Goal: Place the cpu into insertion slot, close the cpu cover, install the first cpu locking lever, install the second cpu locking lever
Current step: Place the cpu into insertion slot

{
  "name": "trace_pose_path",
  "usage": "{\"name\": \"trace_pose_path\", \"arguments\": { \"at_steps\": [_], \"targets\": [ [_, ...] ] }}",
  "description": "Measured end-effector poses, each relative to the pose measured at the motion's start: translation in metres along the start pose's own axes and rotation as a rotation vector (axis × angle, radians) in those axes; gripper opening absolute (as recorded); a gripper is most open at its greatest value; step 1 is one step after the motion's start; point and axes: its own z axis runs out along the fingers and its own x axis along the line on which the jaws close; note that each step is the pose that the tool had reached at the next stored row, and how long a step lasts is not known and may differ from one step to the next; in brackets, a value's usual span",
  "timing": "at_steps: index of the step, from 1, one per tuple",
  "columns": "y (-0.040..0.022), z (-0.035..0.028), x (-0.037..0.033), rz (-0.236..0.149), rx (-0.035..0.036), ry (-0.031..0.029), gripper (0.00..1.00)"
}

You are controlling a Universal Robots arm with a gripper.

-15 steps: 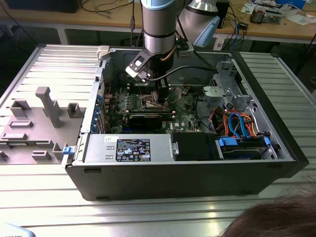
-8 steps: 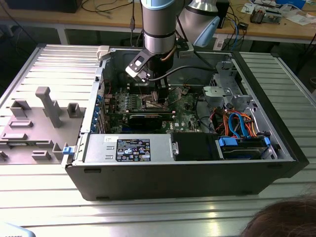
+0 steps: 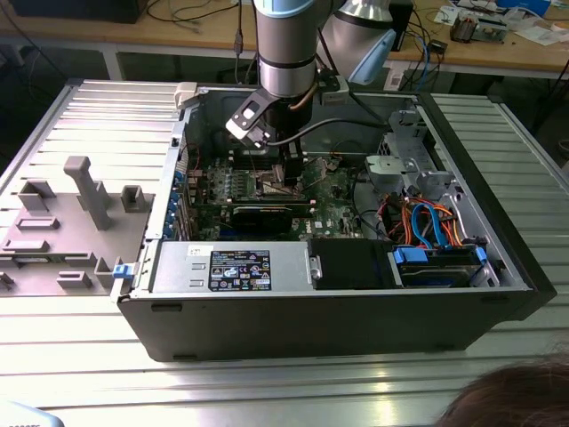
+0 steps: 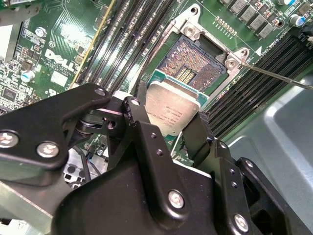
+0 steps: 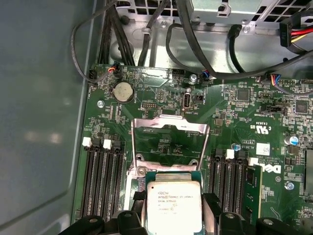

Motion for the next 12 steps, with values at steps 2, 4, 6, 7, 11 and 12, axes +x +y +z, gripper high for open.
{"name": "trace_pose_path", "arguments": {
  "at_steps": [2,4,6,7,11,12],
  "targets": [
    [0.0000,0.0000,0.0000,0.001,-0.0001,-0.0001,0.55],
    [0.0000,0.0001,0.0000,0.003,-0.0001,-0.0002,0.55],
    [0.0000,0.0001,0.0000,0.005,-0.0001,-0.0004,0.55],
    [0.0000,0.0001,0.0000,0.006,-0.0001,-0.0005,0.55],
    [0.0000,0.0001,0.0000,0.009,-0.0002,-0.0008,0.55],
    [0.0000,0.0001,0.0000,0.010,-0.0002,-0.0009,0.55]
  ]
}}
